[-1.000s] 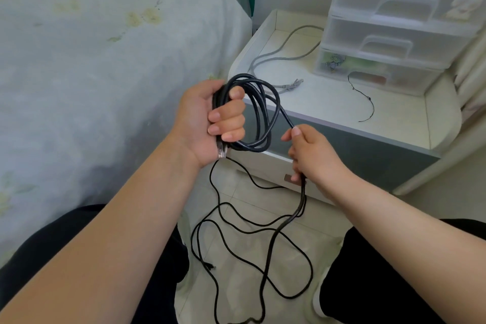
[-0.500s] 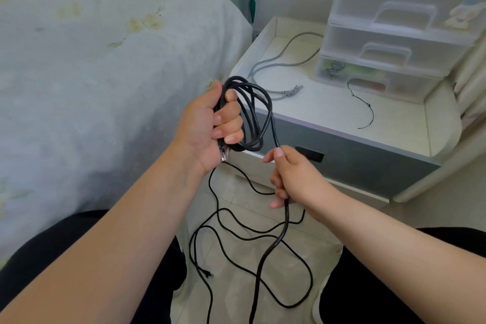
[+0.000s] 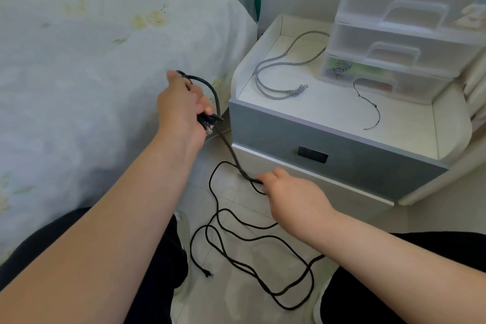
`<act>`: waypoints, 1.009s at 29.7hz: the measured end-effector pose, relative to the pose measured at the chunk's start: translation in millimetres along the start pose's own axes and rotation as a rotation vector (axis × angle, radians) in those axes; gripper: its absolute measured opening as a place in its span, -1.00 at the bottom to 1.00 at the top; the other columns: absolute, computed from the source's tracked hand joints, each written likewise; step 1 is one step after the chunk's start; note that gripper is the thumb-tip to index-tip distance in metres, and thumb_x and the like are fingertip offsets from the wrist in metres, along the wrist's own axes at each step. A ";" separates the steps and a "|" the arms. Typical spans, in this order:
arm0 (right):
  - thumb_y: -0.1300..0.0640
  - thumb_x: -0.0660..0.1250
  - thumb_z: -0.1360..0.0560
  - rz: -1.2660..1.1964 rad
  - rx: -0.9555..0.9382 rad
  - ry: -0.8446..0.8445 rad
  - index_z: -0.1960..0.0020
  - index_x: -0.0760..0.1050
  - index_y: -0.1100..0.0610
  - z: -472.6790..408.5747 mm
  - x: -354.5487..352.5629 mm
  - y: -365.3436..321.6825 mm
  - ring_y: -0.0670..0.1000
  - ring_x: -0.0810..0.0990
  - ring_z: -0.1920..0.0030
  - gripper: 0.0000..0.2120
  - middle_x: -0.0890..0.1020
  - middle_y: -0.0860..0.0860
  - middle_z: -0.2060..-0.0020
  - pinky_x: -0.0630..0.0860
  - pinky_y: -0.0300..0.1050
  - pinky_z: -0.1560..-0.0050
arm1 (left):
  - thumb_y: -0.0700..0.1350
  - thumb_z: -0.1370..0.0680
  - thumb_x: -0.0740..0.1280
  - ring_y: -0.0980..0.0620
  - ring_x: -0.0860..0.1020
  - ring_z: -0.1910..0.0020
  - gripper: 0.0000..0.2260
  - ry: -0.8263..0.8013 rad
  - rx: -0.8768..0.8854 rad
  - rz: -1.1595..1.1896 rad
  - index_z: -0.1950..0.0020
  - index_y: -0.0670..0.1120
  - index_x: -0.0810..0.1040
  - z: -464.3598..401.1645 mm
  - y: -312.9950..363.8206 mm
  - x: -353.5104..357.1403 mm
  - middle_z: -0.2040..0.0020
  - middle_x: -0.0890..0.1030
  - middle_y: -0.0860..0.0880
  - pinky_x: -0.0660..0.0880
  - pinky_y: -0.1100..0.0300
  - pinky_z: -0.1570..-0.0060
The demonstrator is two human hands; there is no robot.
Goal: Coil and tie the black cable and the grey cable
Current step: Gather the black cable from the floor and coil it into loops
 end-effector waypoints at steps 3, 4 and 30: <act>-0.01 0.01 -0.64 0.064 -0.188 0.148 -0.23 0.41 0.00 3.0 -21.3 -9.9 0.14 0.58 0.16 -0.72 0.51 -0.02 0.01 0.37 -0.12 0.33 | 0.02 -0.67 0.04 0.09 0.17 0.65 -0.64 -0.083 0.133 -0.377 0.31 -0.05 0.23 4.5 -7.1 8.9 0.61 0.24 0.07 0.22 0.30 0.58; -0.05 0.01 -0.63 0.052 -0.240 0.207 -0.18 0.45 -0.02 3.0 -28.0 -11.1 0.12 0.58 0.21 -0.70 0.53 -0.03 0.06 0.34 -0.14 0.38 | 0.01 -0.67 0.04 0.09 0.18 0.65 -0.64 -0.124 0.169 -0.468 0.31 -0.06 0.22 5.0 -8.9 10.9 0.61 0.25 0.07 0.22 0.30 0.58; 0.09 0.44 -0.43 -0.903 -0.152 0.304 0.19 0.48 0.03 -46.4 -92.9 50.7 -0.04 0.37 0.36 -0.87 0.46 0.10 0.37 0.31 -0.18 0.30 | 0.16 -0.63 0.05 0.13 0.13 0.67 -0.60 -0.864 -0.440 -0.729 0.24 -0.09 0.37 42.3 -54.3 18.9 0.60 0.22 0.05 0.20 0.29 0.60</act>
Point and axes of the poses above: each hand's wrist, its own z-axis away from the middle knuckle, its own x-axis out of the palm, y = z × x, the point moved 3 cm from there along -z, towards the middle knuckle
